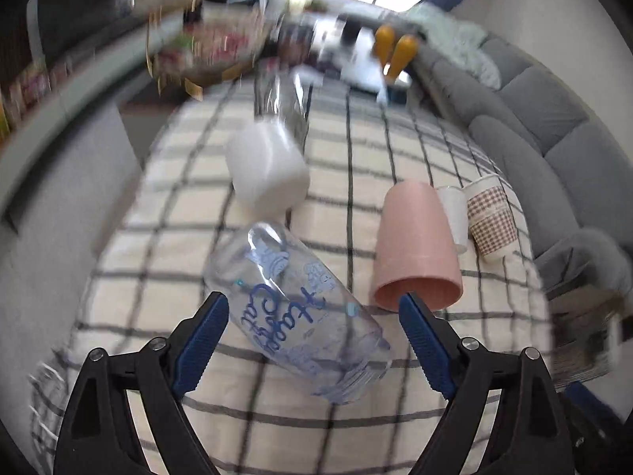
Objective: Flip cup upside down
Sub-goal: 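Rotate the bottle with the left gripper so its opening faces down, then lower the bottle onto the cloth and open the left gripper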
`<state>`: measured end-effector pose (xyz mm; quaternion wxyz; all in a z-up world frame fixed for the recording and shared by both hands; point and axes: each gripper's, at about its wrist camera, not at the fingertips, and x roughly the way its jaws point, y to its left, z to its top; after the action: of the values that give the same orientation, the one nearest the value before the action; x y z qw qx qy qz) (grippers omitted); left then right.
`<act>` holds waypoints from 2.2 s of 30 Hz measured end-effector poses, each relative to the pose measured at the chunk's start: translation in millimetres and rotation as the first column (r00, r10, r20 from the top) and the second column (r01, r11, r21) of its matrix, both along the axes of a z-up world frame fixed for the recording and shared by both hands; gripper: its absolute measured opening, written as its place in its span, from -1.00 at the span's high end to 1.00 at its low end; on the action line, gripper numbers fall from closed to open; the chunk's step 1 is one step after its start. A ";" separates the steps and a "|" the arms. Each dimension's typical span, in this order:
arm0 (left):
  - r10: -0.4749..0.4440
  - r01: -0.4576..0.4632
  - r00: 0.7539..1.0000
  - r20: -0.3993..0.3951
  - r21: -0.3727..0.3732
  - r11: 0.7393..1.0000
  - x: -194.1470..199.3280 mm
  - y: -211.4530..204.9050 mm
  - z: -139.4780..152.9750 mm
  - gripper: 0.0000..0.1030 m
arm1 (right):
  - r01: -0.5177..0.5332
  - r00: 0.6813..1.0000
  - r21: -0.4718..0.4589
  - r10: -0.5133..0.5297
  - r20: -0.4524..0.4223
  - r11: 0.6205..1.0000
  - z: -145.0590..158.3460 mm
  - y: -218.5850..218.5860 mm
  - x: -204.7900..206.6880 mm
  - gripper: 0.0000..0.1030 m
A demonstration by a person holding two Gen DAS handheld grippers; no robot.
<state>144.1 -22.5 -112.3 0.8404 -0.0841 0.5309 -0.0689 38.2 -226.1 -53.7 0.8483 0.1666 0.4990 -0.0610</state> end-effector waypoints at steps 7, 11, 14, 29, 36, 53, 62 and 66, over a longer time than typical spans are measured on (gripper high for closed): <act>0.048 -0.060 0.951 -0.306 -0.030 0.998 50.8 6.6 -35.8 -0.57 | -0.090 0.996 -0.075 0.092 0.011 0.993 24.6 16.6 63.2 -0.75; 0.022 -0.046 0.928 -0.372 -0.055 0.997 60.8 1.8 -49.0 -0.54 | -0.098 0.995 -0.038 0.098 -0.007 0.994 19.3 16.5 75.6 -0.75; 0.011 -0.027 0.935 -0.355 -0.041 0.999 60.1 -1.6 -45.8 -0.53 | -0.084 0.996 -0.011 0.084 -0.023 0.996 12.2 11.8 73.3 -0.75; -0.135 0.073 0.946 0.294 0.212 0.975 -35.0 -19.6 25.0 -0.51 | -0.003 1.000 0.046 0.002 0.016 0.999 -1.9 -17.9 5.5 -0.75; -0.224 0.000 0.749 0.624 0.337 0.941 -100.8 -35.2 -6.7 -0.52 | 0.023 0.999 0.040 -0.021 -0.048 0.999 -38.3 -20.6 -23.9 -0.75; -0.345 0.126 0.800 0.491 0.424 0.897 -137.9 -73.8 -35.3 -0.50 | 0.056 0.997 0.065 -0.053 -0.052 0.996 -33.3 -34.2 -59.9 -0.75; -0.345 0.143 0.809 0.475 0.410 0.901 -143.0 -69.8 -24.7 -0.74 | 0.043 0.999 0.045 -0.042 -0.012 0.998 -19.9 -30.1 -63.9 -0.75; -0.328 0.177 0.838 0.436 0.351 0.920 -145.4 -60.6 -9.4 -0.76 | 0.035 0.999 0.002 -0.035 0.034 0.999 -6.5 -26.2 -69.5 -0.75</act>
<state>-1.4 -83.1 -121.7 0.9326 0.1345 0.3131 -0.1188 -31.3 -252.3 -60.2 0.8552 0.1770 0.4817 -0.0729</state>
